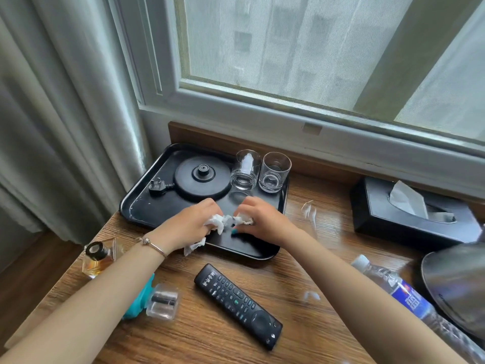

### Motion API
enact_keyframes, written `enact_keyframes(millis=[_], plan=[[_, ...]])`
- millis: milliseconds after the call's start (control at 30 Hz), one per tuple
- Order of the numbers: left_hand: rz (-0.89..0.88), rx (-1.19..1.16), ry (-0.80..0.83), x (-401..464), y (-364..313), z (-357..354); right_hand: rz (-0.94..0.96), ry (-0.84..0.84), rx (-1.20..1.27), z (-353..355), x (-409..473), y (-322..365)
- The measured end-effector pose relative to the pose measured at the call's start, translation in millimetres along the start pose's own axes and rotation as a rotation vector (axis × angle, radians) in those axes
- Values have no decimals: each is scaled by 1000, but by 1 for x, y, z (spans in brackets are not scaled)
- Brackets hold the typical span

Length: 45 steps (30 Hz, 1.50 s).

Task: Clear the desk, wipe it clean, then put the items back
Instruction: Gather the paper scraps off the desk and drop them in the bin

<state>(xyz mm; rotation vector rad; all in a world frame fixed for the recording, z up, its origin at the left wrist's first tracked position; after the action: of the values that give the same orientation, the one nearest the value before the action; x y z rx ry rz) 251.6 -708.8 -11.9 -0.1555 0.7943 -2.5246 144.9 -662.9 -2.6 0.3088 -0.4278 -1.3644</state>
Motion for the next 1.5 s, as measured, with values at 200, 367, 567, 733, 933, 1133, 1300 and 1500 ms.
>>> enact_keyframes(millis=[200,367,567,733,933,1133,1300,1500], plan=[[47,30,-52,3,9,9,-129,-35,16,4,-4,-10],[97,10,-153,-1,16,27,-161,-168,73,21,-8,-11],[30,-17,-286,-12,-7,57,-211,-258,201,50,-25,0],[-2,23,-82,-25,-6,52,-258,-276,203,55,-47,4],[-62,259,104,-47,2,32,-271,-289,179,49,-59,17],[-177,73,0,-52,-15,43,-263,-340,258,51,-61,20],[-152,102,98,-58,-12,41,-259,-367,302,51,-59,23],[-62,145,191,-54,-2,31,-268,-345,284,40,-51,28]])
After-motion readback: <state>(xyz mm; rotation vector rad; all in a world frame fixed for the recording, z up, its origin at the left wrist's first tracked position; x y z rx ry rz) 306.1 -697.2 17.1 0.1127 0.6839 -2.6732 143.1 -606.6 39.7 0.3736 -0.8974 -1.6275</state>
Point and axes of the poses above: each hand's wrist, its own x-axis towards the middle knuckle, its own z-axis out of the back of the hand, y = z × x, the point moved 10 cm from there along x, towards the middle knuckle, and after that the axes turned 1 degree about y, right-handed, at the moved point
